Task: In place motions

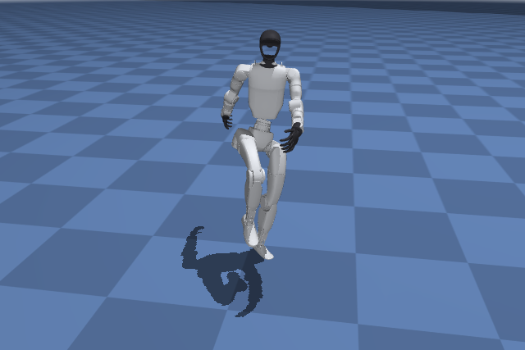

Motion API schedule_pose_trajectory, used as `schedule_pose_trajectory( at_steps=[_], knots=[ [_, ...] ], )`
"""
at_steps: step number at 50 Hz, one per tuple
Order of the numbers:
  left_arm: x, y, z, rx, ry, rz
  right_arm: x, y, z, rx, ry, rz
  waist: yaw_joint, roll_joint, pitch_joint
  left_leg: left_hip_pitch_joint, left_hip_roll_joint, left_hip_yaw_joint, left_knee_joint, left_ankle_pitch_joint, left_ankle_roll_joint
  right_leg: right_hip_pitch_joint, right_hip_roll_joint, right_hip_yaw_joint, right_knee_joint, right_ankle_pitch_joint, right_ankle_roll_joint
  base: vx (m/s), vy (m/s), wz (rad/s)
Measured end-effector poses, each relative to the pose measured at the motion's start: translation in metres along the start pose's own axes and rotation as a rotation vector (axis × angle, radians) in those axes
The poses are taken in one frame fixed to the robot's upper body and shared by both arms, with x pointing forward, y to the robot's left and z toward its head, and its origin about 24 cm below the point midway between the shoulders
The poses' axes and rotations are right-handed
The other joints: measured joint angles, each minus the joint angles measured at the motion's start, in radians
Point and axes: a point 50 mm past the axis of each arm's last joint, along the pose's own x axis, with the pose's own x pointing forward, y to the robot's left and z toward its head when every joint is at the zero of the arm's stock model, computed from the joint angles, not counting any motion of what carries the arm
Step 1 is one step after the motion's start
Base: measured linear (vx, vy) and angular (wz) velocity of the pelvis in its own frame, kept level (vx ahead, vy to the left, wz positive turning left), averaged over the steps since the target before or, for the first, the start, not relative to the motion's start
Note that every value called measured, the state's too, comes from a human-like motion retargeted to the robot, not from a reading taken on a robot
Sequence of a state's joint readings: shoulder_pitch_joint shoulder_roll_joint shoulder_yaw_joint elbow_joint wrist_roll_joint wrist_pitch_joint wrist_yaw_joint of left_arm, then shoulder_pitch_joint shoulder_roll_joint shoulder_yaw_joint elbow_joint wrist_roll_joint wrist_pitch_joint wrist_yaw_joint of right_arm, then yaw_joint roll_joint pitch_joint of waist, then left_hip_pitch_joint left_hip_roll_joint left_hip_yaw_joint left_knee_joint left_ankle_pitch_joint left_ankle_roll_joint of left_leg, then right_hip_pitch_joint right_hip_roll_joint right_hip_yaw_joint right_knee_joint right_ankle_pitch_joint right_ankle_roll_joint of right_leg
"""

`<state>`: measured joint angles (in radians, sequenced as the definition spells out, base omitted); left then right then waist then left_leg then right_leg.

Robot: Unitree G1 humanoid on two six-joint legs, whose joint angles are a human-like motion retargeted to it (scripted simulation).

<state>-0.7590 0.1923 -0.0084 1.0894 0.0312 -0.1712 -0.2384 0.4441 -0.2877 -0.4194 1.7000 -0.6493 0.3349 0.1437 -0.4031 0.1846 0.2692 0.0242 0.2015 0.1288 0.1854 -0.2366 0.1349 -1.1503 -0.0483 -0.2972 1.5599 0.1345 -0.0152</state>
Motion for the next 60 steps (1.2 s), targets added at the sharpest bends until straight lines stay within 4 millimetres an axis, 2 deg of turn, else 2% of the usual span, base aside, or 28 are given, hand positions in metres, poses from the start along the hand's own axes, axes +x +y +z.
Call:
schedule_pose_trajectory(
  at_steps=[2,4,5,7,11,13,15,18,21,22,23,25,27,29,32,34,36,38,40,43,45,46,48,50,52,55,57,60],
  knots=[
    [0.005,0.01,0.03,0.041,-0.097,0.034,0.0,0.001,0.003,0.122,-0.042,0.007,-0.016,-0.001,0.03,0.002,0.014,0.007,0.018,-0.009,0.002,-0.019,0.006,-0.028,-0.038,-0.009,-0.026,-0.04,0.07,-0.09],
    [0.007,0.015,0.049,0.07,-0.167,0.049,-0.003,0.003,0.015,0.236,-0.103,0.011,-0.025,-0.002,0.045,-0.002,0.019,0.009,0.029,-0.014,0.005,0.002,0.006,-0.045,-0.083,-0.012,-0.026,-0.07,0.08,-0.17],
    [0.007,0.017,0.056,0.082,-0.193,0.052,-0.005,0.004,0.022,0.286,-0.134,0.014,-0.027,-0.005,0.046,-0.004,0.016,0.011,0.03,-0.014,0.007,0.02,0.004,-0.048,-0.105,-0.011,-0.021,-0.05,0.06,-0.24],
    [0.006,0.015,0.055,0.094,-0.204,0.043,-0.009,0.009,0.037,0.348,-0.187,0.034,-0.016,-0.012,0.027,-0.002,0.0,0.016,0.012,-0.005,0.008,0.086,0.007,-0.04,-0.149,-0.007,0.007,-0.03,0.04,-0.24],
    [0.0,-0.007,0.017,0.088,-0.122,-0.012,-0.021,0.025,0.068,0.323,-0.301,0.093,0.019,0.0,-0.048,-0.012,-0.017,0.025,-0.035,0.021,0.002,0.306,-0.008,-0.047,-0.271,0.045,0.099,0.04,0.01,-0.2],
    [-0.008,-0.02,-0.013,0.091,-0.044,-0.044,-0.031,0.029,0.09,0.25,-0.389,0.106,0.044,0.0,-0.084,-0.015,-0.032,0.039,-0.053,0.028,0.0,0.434,0.0,-0.027,-0.353,0.085,0.155,0.06,-0.02,-0.35],
    [-0.022,-0.027,-0.049,0.126,0.06,-0.069,-0.053,0.025,0.122,0.106,-0.508,0.1,0.083,-0.043,-0.094,0.012,-0.076,0.082,-0.066,0.022,0.003,0.574,0.005,0.033,-0.436,0.111,0.194,0.03,-0.03,-0.72],
    [-0.055,-0.048,-0.114,0.119,0.289,-0.138,-0.079,0.021,0.157,-0.067,-0.645,-0.023,0.137,-0.064,-0.141,0.025,-0.116,0.129,-0.099,0.022,0.001,0.783,0.01,0.061,-0.642,0.165,0.202,0.08,-0.08,-0.79],
    [-0.104,-0.079,-0.175,0.032,0.542,-0.233,-0.103,0.014,0.181,-0.188,-0.737,-0.178,0.181,-0.094,-0.187,0.028,-0.167,0.166,-0.119,0.018,0.002,0.999,0.035,0.128,-0.947,0.24,0.241,0.1,-0.08,-0.57],
    [-0.122,-0.09,-0.192,-0.008,0.631,-0.265,-0.109,0.011,0.187,-0.218,-0.759,-0.224,0.191,-0.112,-0.2,0.027,-0.194,0.172,-0.121,0.015,0.006,1.073,0.038,0.153,-1.068,0.229,0.255,0.07,-0.09,-0.21],
    [-0.14,-0.101,-0.207,-0.051,0.716,-0.294,-0.115,0.008,0.191,-0.239,-0.775,-0.261,0.199,-0.134,-0.211,0.023,-0.227,0.172,-0.121,0.011,0.011,1.138,0.037,0.174,-1.186,0.14,0.267,0.07,-0.11,-0.14],
    [-0.177,-0.116,-0.232,-0.137,0.894,-0.327,-0.121,0.003,0.195,-0.271,-0.785,-0.309,0.227,-0.173,-0.223,0.031,-0.284,0.18,-0.123,0.0,0.019,1.242,0.001,0.114,-1.353,-0.038,0.221,0.07,-0.12,-0.34],
    [-0.214,-0.122,-0.252,-0.199,1.071,-0.31,-0.121,0.001,0.194,-0.279,-0.77,-0.302,0.298,-0.197,-0.235,0.045,-0.31,0.213,-0.134,-0.011,0.017,1.28,-0.015,0.077,-1.467,-0.093,0.146,0.08,-0.16,-1.07],
    [-0.25,-0.124,-0.266,-0.23,1.228,-0.263,-0.116,0.002,0.19,-0.258,-0.743,-0.264,0.387,-0.205,-0.259,0.042,-0.312,0.256,-0.148,-0.019,0.007,1.277,-0.019,0.072,-1.527,-0.087,0.108,0.1,-0.21,-1.41],
    [-0.294,-0.125,-0.277,-0.265,1.376,-0.157,-0.117,0.006,0.19,-0.203,-0.741,-0.214,0.451,-0.211,-0.3,0.001,-0.304,0.287,-0.17,-0.013,-0.014,1.204,-0.017,0.127,-1.519,-0.091,0.101,-0.01,-0.16,-0.85],
    [-0.313,-0.129,-0.281,-0.31,1.419,-0.07,-0.128,0.006,0.199,-0.184,-0.777,-0.205,0.419,-0.205,-0.276,-0.006,-0.293,0.293,-0.179,-0.001,-0.029,1.173,0.0,0.189,-1.487,-0.103,0.099,-0.06,-0.19,-0.01],
    [-0.332,-0.134,-0.283,-0.37,1.462,-0.002,-0.137,0.004,0.205,-0.18,-0.798,-0.209,0.335,-0.19,-0.24,-0.004,-0.276,0.273,-0.177,0.009,-0.04,1.179,0.008,0.167,-1.474,-0.109,0.1,-0.08,-0.14,0.79],
    [-0.346,-0.138,-0.284,-0.428,1.513,0.044,-0.143,0.0,0.208,-0.172,-0.792,-0.221,0.249,-0.171,-0.202,0.0,-0.256,0.254,-0.172,0.014,-0.05,1.201,0.019,0.123,-1.483,-0.113,0.097,-0.15,-0.11,0.92],
    [-0.352,-0.146,-0.284,-0.473,1.551,0.067,-0.144,-0.003,0.208,-0.148,-0.774,-0.23,0.195,-0.155,-0.174,-0.003,-0.241,0.241,-0.168,0.014,-0.059,1.212,0.035,0.109,-1.496,-0.116,0.088,-0.2,-0.06,0.55],
    [-0.362,-0.152,-0.284,-0.468,1.55,0.055,-0.134,-0.003,0.2,-0.116,-0.732,-0.199,0.207,-0.157,-0.164,-0.001,-0.238,0.241,-0.156,0.005,-0.063,1.22,0.041,0.118,-1.513,-0.115,0.072,-0.03,-0.14,-0.1],
    [-0.374,-0.155,-0.285,-0.417,1.567,0.048,-0.126,0.001,0.194,-0.088,-0.696,-0.155,0.245,-0.166,-0.177,-0.012,-0.223,0.3,-0.116,-0.021,-0.063,1.215,0.036,0.115,-1.518,-0.115,0.059,0.11,-0.24,-0.29],
    [-0.381,-0.157,-0.285,-0.384,1.581,0.056,-0.129,0.002,0.197,-0.067,-0.7,-0.134,0.26,-0.178,-0.182,-0.05,-0.215,0.302,-0.038,-0.055,-0.055,1.206,0.024,0.114,-1.517,-0.114,0.055,0.01,-0.24,-0.08],
    [-0.39,-0.158,-0.285,-0.34,1.592,0.081,-0.152,0.01,0.215,-0.038,-0.766,-0.097,0.275,-0.218,-0.151,-0.153,-0.198,0.303,0.198,-0.042,-0.012,1.207,-0.011,0.107,-1.52,-0.111,0.049,-0.21,-0.26,0.15],
    [-0.395,-0.156,-0.285,-0.328,1.61,0.11,-0.198,0.028,0.246,-0.077,-0.925,-0.063,0.284,-0.252,-0.089,-0.318,-0.142,0.263,0.519,0.085,0.016,1.218,-0.037,0.111,-1.531,-0.103,0.043,-0.4,-0.23,0.0],
    [-0.408,-0.163,-0.282,-0.327,1.666,0.096,-0.248,0.049,0.272,-0.22,-1.086,-0.037,0.321,-0.259,-0.07,-0.513,-0.148,0.168,0.801,0.123,0.099,1.206,-0.042,0.124,-1.543,-0.091,0.03,-0.3,-0.13,-0.49],
    [-0.436,-0.177,-0.275,-0.346,1.775,0.045,-0.314,0.08,0.293,-0.486,-1.295,-0.066,0.401,-0.26,-0.081,-0.68,-0.085,0.186,1.06,0.034,0.127,1.172,-0.045,0.174,-1.533,-0.087,0.015,-0.03,-0.06,-0.84],
    [-0.451,-0.176,-0.273,-0.342,1.816,0.045,-0.354,0.093,0.298,-0.603,-1.462,-0.145,0.461,-0.245,-0.078,-0.718,0.014,0.202,1.158,-0.038,0.127,1.175,-0.01,0.205,-1.522,-0.094,-0.004,0.15,-0.19,-0.73],
    [-0.456,-0.165,-0.275,-0.313,1.814,0.092,-0.401,0.104,0.299,-0.677,-1.677,-0.3,0.475,-0.242,-0.072,-0.723,0.039,0.213,1.169,-0.062,0.127,1.19,-0.002,0.205,-1.521,-0.105,-0.006,0.04,-0.08,0.34]
  ],
)
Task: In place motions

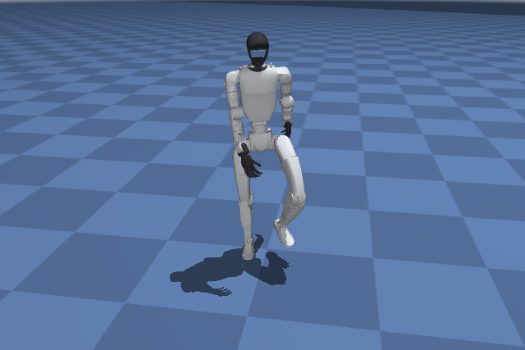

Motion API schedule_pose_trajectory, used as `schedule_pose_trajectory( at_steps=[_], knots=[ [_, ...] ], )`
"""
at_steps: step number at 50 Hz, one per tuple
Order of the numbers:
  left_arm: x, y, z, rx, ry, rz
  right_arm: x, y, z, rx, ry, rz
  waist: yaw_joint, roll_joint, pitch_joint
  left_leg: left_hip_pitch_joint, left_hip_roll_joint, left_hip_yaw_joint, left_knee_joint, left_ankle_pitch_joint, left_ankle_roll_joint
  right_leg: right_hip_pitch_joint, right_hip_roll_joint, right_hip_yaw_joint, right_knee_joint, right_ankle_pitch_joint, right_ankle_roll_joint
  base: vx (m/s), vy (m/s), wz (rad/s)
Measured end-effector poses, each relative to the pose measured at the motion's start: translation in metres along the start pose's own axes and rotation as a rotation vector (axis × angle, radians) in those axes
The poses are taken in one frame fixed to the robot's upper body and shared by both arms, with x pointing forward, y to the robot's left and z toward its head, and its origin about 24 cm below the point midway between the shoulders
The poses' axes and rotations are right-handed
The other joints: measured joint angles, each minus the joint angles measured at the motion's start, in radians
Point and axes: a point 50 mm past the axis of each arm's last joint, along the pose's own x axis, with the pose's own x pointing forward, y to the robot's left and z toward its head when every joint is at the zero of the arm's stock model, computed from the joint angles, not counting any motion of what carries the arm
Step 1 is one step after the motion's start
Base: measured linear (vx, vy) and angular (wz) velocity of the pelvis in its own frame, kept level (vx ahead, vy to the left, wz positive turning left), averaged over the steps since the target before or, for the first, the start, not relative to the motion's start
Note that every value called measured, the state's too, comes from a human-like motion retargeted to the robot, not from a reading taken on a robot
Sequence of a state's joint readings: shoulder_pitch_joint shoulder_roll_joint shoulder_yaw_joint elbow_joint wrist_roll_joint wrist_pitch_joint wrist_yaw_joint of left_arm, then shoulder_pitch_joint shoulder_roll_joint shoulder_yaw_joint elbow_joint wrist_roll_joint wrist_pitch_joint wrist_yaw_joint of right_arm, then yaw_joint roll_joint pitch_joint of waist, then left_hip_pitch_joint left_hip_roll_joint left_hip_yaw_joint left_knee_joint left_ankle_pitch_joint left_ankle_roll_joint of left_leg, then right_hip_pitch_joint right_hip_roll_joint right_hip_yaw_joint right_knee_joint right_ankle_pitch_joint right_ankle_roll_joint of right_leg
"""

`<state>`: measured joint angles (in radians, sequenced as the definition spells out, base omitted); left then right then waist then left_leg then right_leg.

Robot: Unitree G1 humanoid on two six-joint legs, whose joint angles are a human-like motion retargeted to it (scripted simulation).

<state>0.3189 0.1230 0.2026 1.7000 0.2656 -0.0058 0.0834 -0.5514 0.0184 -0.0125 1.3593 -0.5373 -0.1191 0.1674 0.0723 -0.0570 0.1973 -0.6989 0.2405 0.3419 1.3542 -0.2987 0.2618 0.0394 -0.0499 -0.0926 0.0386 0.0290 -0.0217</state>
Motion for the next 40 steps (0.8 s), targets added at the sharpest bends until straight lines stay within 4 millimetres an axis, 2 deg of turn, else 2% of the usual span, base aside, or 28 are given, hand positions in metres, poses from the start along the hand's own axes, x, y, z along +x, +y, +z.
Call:
schedule_pose_trajectory(
  at_steps=[2,3,5,8,9,10,11,12,13,15,17,18,20,22,23,25,28,30,32,35,37,38,40],
  knots=[
    [0.0,0.005,0.005,-0.02,-0.008,0.036,0.0,-0.005,0.004,-0.043,-0.034,-0.087,-0.018,-0.002,-0.019,0.041,-0.064,0.018,-0.107,0.05,-0.001,0.007,-0.025,-0.021,-0.004,-0.008,0.022,0.08,0.18,1.06],
    [-0.001,0.007,0.008,-0.031,-0.011,0.05,-0.002,-0.004,-0.003,-0.045,-0.022,-0.122,-0.033,-0.004,-0.039,0.072,-0.111,0.024,-0.188,0.084,-0.005,0.007,-0.043,-0.036,-0.002,-0.014,0.039,0.2,0.24,1.17],
    [-0.001,0.012,0.018,-0.061,-0.033,0.071,-0.005,0.009,-0.028,-0.015,0.041,-0.142,-0.054,-0.003,-0.075,0.175,-0.18,0.008,-0.382,0.138,-0.051,0.015,-0.05,-0.056,0.009,-0.03,0.059,0.27,0.13,0.86],
    [-0.007,0.019,0.057,-0.112,-0.181,0.127,-0.022,0.045,-0.09,0.081,0.245,-0.031,-0.086,0.009,-0.093,0.426,-0.277,-0.034,-0.793,0.192,-0.145,0.041,-0.027,-0.071,0.056,-0.05,0.094,0.26,0.1,0.35],
    [-0.012,0.016,0.074,-0.135,-0.246,0.159,-0.033,0.059,-0.116,0.121,0.337,0.022,-0.093,0.013,-0.095,0.521,-0.3,-0.005,-0.932,0.129,-0.164,0.048,-0.016,-0.066,0.08,-0.052,0.108,0.28,0.13,0.06],
    [-0.017,0.013,0.093,-0.162,-0.312,0.192,-0.048,0.074,-0.141,0.166,0.435,0.079,-0.099,0.018,-0.096,0.618,-0.318,0.045,-1.068,0.03,-0.173,0.054,-0.004,-0.059,0.105,-0.052,0.122,0.32,0.15,0.23],
    [-0.024,0.005,0.112,-0.175,-0.374,0.193,-0.067,0.087,-0.169,0.229,0.548,0.12,-0.121,0.038,-0.098,0.71,-0.302,0.152,-1.206,0.051,-0.179,0.06,0.015,-0.078,0.136,-0.046,0.134,0.34,0.21,0.64],
    [-0.031,-0.003,0.133,-0.181,-0.438,0.174,-0.087,0.098,-0.194,0.302,0.66,0.151,-0.155,0.058,-0.102,0.775,-0.297,0.178,-1.314,0.075,-0.188,0.06,0.027,-0.113,0.171,-0.032,0.148,0.32,0.33,1.48],
    [-0.041,-0.013,0.156,-0.169,-0.506,0.118,-0.11,0.107,-0.216,0.392,0.77,0.158,-0.216,0.078,-0.109,0.787,-0.315,0.042,-1.365,0.101,-0.201,0.048,0.024,-0.181,0.217,-0.004,0.168,0.12,0.35,1.4],
    [-0.073,-0.031,0.212,-0.107,-0.667,-0.043,-0.146,0.117,-0.246,0.601,0.929,0.118,-0.237,0.137,-0.092,0.738,-0.225,0.047,-1.362,0.118,-0.235,-0.071,0.004,-0.214,0.423,0.134,0.216,-0.22,0.26,0.06],
    [-0.115,-0.041,0.265,-0.02,-0.862,-0.177,-0.175,0.126,-0.267,0.806,1.028,0.018,-0.211,0.16,-0.038,0.712,-0.192,0.009,-1.344,0.121,-0.206,-0.242,0.042,-0.088,0.683,0.26,0.241,-0.26,0.16,-1.15],
    [-0.137,-0.044,0.285,0.035,-0.965,-0.221,-0.192,0.133,-0.277,0.893,1.086,-0.044,-0.22,0.172,-0.02,0.711,-0.168,0.011,-1.342,0.126,-0.21,-0.322,0.093,-0.03,0.794,0.277,0.242,-0.14,0.14,-0.79],
    [-0.186,-0.037,0.323,0.168,-1.165,-0.276,-0.219,0.141,-0.291,1.021,1.195,-0.155,-0.213,0.173,-0.001,0.707,-0.159,0.055,-1.349,0.128,-0.209,-0.475,0.056,-0.047,1.009,0.235,0.203,-0.18,0.12,-0.7],
    [-0.223,-0.024,0.346,0.234,-1.294,-0.241,-0.239,0.139,-0.301,1.018,1.293,-0.23,-0.253,0.162,0.009,0.689,-0.17,0.045,-1.344,0.124,-0.202,-0.59,0.03,-0.067,1.131,0.202,0.176,-0.16,0.11,-0.2],
    [-0.232,-0.02,0.351,0.241,-1.326,-0.2,-0.25,0.14,-0.306,0.986,1.341,-0.261,-0.273,0.169,0.016,0.682,-0.159,0.027,-1.334,0.123,-0.201,-0.62,0.052,-0.069,1.155,0.193,0.185,0.0,0.05,0.19],
    [-0.241,-0.022,0.355,0.248,-1.371,-0.125,-0.267,0.147,-0.311,0.925,1.403,-0.297,-0.284,0.191,0.01,0.666,-0.131,0.0,-1.32,0.121,-0.201,-0.665,0.108,-0.065,1.16,0.185,0.222,0.11,-0.04,0.25],
    [-0.237,-0.023,0.352,0.295,-1.39,-0.099,-0.279,0.158,-0.313,0.873,1.439,-0.272,-0.26,0.186,-0.011,0.672,-0.135,0.006,-1.323,0.116,-0.199,-0.64,0.135,-0.059,1.077,0.183,0.237,0.14,-0.07,-0.05],
    [-0.216,-0.023,0.341,0.344,-1.323,-0.104,-0.275,0.16,-0.311,0.843,1.445,-0.242,-0.239,0.173,-0.021,0.694,-0.153,0.028,-1.333,0.11,-0.195,-0.564,0.142,-0.036,0.967,0.196,0.235,0.12,-0.02,-0.31],
    [-0.177,-0.024,0.319,0.348,-1.167,-0.096,-0.261,0.155,-0.307,0.812,1.41,-0.196,-0.215,0.157,-0.03,0.722,-0.176,0.059,-1.332,0.095,-0.187,-0.432,0.154,0.011,0.787,0.218,0.229,0.18,0.01,-0.3],
    [-0.109,-0.028,0.26,0.312,-0.873,-0.072,-0.222,0.139,-0.293,0.717,1.288,-0.124,-0.218,0.128,-0.053,0.736,-0.225,0.056,-1.282,0.045,-0.154,-0.195,0.131,0.043,0.425,0.256,0.212,0.19,-0.02,0.4],
    [-0.068,-0.022,0.208,0.254,-0.679,-0.043,-0.181,0.12,-0.272,0.592,1.154,-0.062,-0.241,0.09,-0.049,0.721,-0.273,0.006,-1.178,-0.002,-0.133,-0.029,0.085,-0.014,0.206,0.05,0.168,0.21,-0.02,0.61],
    [-0.05,-0.018,0.178,0.225,-0.583,-0.031,-0.161,0.113,-0.259,0.525,1.081,-0.031,-0.233,0.072,-0.06,0.702,-0.291,0.006,-1.117,-0.009,-0.128,0.024,0.037,-0.151,0.134,-0.018,0.112,0.26,-0.04,0.04],
    [-0.023,-0.011,0.118,0.18,-0.399,-0.002,-0.121,0.098,-0.228,0.405,0.911,0.034,-0.195,0.021,-0.098,0.651,-0.285,0.123,-0.941,0.053,-0.105,0.045,-0.008,-0.13,0.037,-0.027,0.039,0.16,-0.09,-0.37]
  ],
)
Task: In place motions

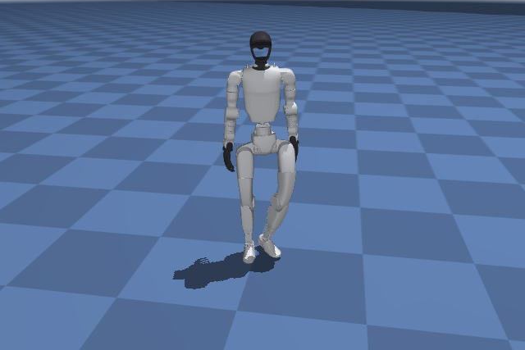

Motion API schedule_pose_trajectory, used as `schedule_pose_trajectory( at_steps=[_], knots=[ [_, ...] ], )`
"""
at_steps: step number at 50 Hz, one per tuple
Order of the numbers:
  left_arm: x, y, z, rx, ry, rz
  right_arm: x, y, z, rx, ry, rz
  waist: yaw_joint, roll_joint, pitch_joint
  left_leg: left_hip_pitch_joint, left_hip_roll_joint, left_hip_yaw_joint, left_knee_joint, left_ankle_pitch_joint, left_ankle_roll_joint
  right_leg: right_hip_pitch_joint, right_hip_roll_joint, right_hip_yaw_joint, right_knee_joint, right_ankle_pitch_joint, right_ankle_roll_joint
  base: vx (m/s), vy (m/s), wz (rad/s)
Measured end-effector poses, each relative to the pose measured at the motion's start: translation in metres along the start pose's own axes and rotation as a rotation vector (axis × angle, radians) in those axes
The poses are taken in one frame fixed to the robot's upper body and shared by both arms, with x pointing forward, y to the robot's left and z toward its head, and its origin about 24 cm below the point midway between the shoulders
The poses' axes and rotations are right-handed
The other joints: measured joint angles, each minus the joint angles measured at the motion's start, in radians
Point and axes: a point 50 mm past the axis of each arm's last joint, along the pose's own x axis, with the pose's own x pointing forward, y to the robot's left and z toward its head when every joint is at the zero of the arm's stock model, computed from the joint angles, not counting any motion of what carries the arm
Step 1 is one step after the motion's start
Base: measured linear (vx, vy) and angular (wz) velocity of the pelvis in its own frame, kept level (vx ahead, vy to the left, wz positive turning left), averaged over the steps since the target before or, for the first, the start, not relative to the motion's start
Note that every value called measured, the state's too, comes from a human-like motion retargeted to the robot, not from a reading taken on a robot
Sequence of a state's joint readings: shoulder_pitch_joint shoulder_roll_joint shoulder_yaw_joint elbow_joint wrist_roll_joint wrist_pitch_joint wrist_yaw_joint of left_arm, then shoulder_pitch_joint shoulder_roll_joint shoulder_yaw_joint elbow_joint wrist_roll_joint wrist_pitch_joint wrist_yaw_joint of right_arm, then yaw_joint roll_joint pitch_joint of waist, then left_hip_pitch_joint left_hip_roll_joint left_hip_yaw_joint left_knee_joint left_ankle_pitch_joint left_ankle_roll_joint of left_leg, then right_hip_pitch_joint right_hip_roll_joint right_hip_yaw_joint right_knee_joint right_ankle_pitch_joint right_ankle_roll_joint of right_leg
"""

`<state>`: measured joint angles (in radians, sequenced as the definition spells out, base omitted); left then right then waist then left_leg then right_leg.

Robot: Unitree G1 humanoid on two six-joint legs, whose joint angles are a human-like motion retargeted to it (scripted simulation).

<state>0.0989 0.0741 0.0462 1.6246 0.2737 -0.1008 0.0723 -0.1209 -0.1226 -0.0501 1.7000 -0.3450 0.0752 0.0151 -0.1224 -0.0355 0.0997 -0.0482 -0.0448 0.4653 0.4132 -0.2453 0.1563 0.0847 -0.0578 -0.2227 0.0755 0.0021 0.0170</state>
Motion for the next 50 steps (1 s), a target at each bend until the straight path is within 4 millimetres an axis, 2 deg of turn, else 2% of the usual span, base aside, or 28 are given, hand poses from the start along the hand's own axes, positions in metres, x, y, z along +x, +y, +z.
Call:
schedule_pose_trajectory(
  at_steps=[2,3,5,7,8,10,13,15,17,20,22,23,25,27,28,30,31,32,34,36,38,40,43,45,48,50],
  knots=[
    [-0.005,0.006,-0.038,-0.024,0.135,0.059,-0.013,-0.002,0.073,-0.092,-0.233,0.025,0.085,-0.013,0.009,-0.218,0.111,0.02,0.367,0.151,0.044,-0.035,-0.038,0.107,-0.033,0.034,0.021,-0.28,-0.13,-0.32],
    [-0.007,0.011,-0.054,-0.042,0.187,0.107,-0.025,-0.006,0.11,-0.122,-0.368,0.013,0.12,0.003,0.022,-0.344,0.119,-0.031,0.49,0.23,0.09,-0.048,-0.033,0.085,-0.049,0.041,0.021,-0.42,-0.26,-0.34],
    [-0.016,0.022,-0.089,-0.121,0.291,0.194,-0.061,-0.017,0.177,-0.213,-0.625,-0.021,0.224,0.002,0.029,-0.522,0.126,-0.092,0.666,0.241,0.105,-0.081,-0.013,0.093,-0.056,0.042,-0.004,-0.29,-0.26,-0.73],
    [-0.03,0.029,-0.132,-0.2,0.444,0.207,-0.095,-0.021,0.22,-0.314,-0.808,-0.047,0.215,-0.016,0.034,-0.582,0.149,-0.084,0.753,0.16,0.105,-0.079,-0.021,0.104,-0.04,0.034,-0.013,0.07,-0.12,0.27],
    [-0.035,0.028,-0.144,-0.245,0.509,0.199,-0.112,-0.021,0.238,-0.357,-0.891,-0.074,0.223,-0.008,0.05,-0.6,0.171,-0.084,0.784,0.128,0.105,-0.074,-0.012,0.099,-0.032,0.032,-0.016,0.02,-0.09,0.22],
    [-0.041,0.023,-0.156,-0.329,0.579,0.194,-0.139,-0.025,0.261,-0.398,-1.021,-0.149,0.231,-0.005,0.078,-0.613,0.198,-0.081,0.826,0.083,0.105,-0.062,-0.01,0.101,-0.02,0.027,-0.019,-0.09,-0.04,0.02],
    [-0.041,0.019,-0.159,-0.383,0.554,0.178,-0.157,-0.014,0.274,-0.337,-1.162,-0.208,0.188,-0.015,0.056,-0.592,0.168,-0.085,0.801,0.081,0.105,-0.067,-0.027,0.096,-0.018,0.022,-0.012,-0.04,0.09,0.47],
    [-0.039,0.019,-0.155,-0.351,0.534,0.175,-0.157,-0.011,0.27,-0.313,-1.23,-0.188,0.173,-0.015,0.023,-0.537,0.127,-0.084,0.72,0.107,0.105,-0.067,-0.041,0.08,-0.024,0.02,-0.001,0.14,0.17,0.58],
    [-0.035,0.021,-0.146,-0.296,0.517,0.178,-0.137,-0.006,0.252,-0.322,-1.201,-0.149,0.161,-0.026,-0.002,-0.426,0.066,-0.088,0.565,0.147,0.089,-0.055,-0.063,0.061,-0.025,0.017,0.014,0.2,0.16,0.49],
    [-0.022,0.025,-0.111,-0.225,0.426,0.164,-0.085,0.002,0.199,-0.301,-0.971,-0.102,0.176,-0.038,-0.021,-0.191,-0.009,-0.103,0.198,0.229,0.007,-0.032,-0.06,0.051,-0.011,0.008,0.027,0.17,0.07,-0.02],
    [-0.012,0.024,-0.075,-0.183,0.307,0.157,-0.046,0.007,0.145,-0.273,-0.743,-0.045,0.186,-0.023,-0.049,-0.038,-0.061,-0.121,-0.07,0.035,-0.036,-0.033,-0.028,0.051,0.015,-0.003,0.042,0.19,0.1,-0.11],
    [-0.008,0.021,-0.055,-0.157,0.242,0.147,-0.028,0.009,0.111,-0.257,-0.61,-0.013,0.175,-0.005,-0.06,0.05,-0.06,-0.057,-0.194,-0.027,-0.017,-0.027,-0.008,0.033,0.035,-0.012,0.054,0.24,0.12,0.47],
    [-0.002,0.012,-0.01,-0.107,0.113,0.09,-0.003,0.012,0.036,-0.232,-0.31,0.045,0.109,0.033,-0.081,0.122,-0.09,-0.201,-0.374,0.026,-0.01,-0.028,0.024,-0.037,0.101,-0.019,0.069,0.21,0.18,1.06],
    [0.0,0.01,0.046,-0.046,-0.043,0.006,0.004,0.012,-0.033,-0.171,-0.007,0.085,0.05,0.06,-0.075,0.13,-0.028,-0.169,-0.423,0.059,-0.065,-0.106,0.02,-0.084,0.265,0.073,0.101,-0.08,0.21,0.64],
    [-0.003,0.01,0.082,-0.008,-0.144,-0.036,0.004,0.008,-0.059,-0.116,0.118,0.089,0.061,0.074,-0.058,0.12,-0.009,-0.149,-0.435,0.07,-0.072,-0.181,0.003,-0.053,0.392,0.15,0.144,-0.28,0.19,-0.2],
    [-0.017,0.008,0.147,0.093,-0.351,-0.108,-0.003,0.007,-0.113,0.03,0.336,0.098,0.047,0.107,-0.019,0.093,0.03,-0.185,-0.43,0.088,-0.078,-0.335,0.031,0.04,0.624,0.275,0.18,-0.26,0.14,-0.15],
    [-0.027,0.009,0.175,0.157,-0.45,-0.139,-0.008,0.01,-0.137,0.11,0.417,0.108,0.046,0.12,-0.007,0.085,0.047,-0.178,-0.425,0.092,-0.078,-0.398,0.059,0.072,0.721,0.264,0.192,-0.1,0.1,-0.01],
    [-0.04,0.009,0.201,0.223,-0.545,-0.164,-0.013,0.015,-0.157,0.187,0.485,0.115,0.044,0.13,0.007,0.076,0.062,-0.175,-0.419,0.094,-0.078,-0.455,0.072,0.088,0.811,0.253,0.199,-0.07,0.08,-0.1],
    [-0.065,0.015,0.244,0.346,-0.715,-0.171,-0.02,0.023,-0.181,0.315,0.548,0.111,0.029,0.133,0.036,0.06,0.076,-0.186,-0.403,0.094,-0.076,-0.541,0.038,0.057,0.948,0.238,0.189,-0.18,0.04,0.0],
    [-0.085,0.02,0.27,0.414,-0.834,-0.115,-0.023,0.028,-0.193,0.397,0.56,0.072,0.014,0.132,0.05,0.049,0.086,-0.193,-0.393,0.093,-0.076,-0.6,0.036,0.052,1.028,0.227,0.184,-0.17,0.01,-0.07],
    [-0.095,0.022,0.28,0.426,-0.911,-0.044,-0.026,0.032,-0.202,0.448,0.565,0.028,0.006,0.139,0.042,0.042,0.1,-0.187,-0.391,0.092,-0.077,-0.629,0.058,0.06,1.053,0.223,0.192,-0.04,0.0,-0.32],
    [-0.099,0.026,0.283,0.419,-0.961,-0.006,-0.028,0.034,-0.208,0.484,0.568,0.003,-0.001,0.142,0.03,0.043,0.103,-0.175,-0.394,0.089,-0.077,-0.619,0.073,0.062,1.03,0.226,0.194,0.06,0.0,-0.42],
    [-0.091,0.027,0.271,0.436,-0.935,-0.02,-0.027,0.036,-0.204,0.526,0.566,0.014,0.008,0.132,0.029,0.068,0.092,-0.146,-0.4,0.08,-0.072,-0.515,0.088,0.074,0.898,0.245,0.201,0.05,-0.01,-0.5],
    [-0.074,0.024,0.249,0.435,-0.843,-0.04,-0.023,0.036,-0.194,0.531,0.548,0.027,0.032,0.121,0.027,0.091,0.077,-0.118,-0.401,0.068,-0.067,-0.405,0.099,0.091,0.758,0.261,0.198,0.09,-0.03,-0.66],
    [-0.037,0.015,0.19,0.372,-0.627,-0.046,-0.014,0.033,-0.168,0.477,0.475,0.043,0.056,0.098,-0.007,0.107,0.037,-0.095,-0.384,0.037,-0.05,-0.209,0.1,0.091,0.464,0.279,0.201,0.17,-0.06,-0.29],
    [-0.015,0.009,0.136,0.29,-0.437,-0.02,-0.008,0.026,-0.142,0.379,0.421,0.044,0.047,0.072,-0.019,0.125,0.0,-0.099,-0.351,0.002,-0.029,-0.065,0.074,0.044,0.262,0.105,0.19,0.2,-0.1,0.04]
  ],
)
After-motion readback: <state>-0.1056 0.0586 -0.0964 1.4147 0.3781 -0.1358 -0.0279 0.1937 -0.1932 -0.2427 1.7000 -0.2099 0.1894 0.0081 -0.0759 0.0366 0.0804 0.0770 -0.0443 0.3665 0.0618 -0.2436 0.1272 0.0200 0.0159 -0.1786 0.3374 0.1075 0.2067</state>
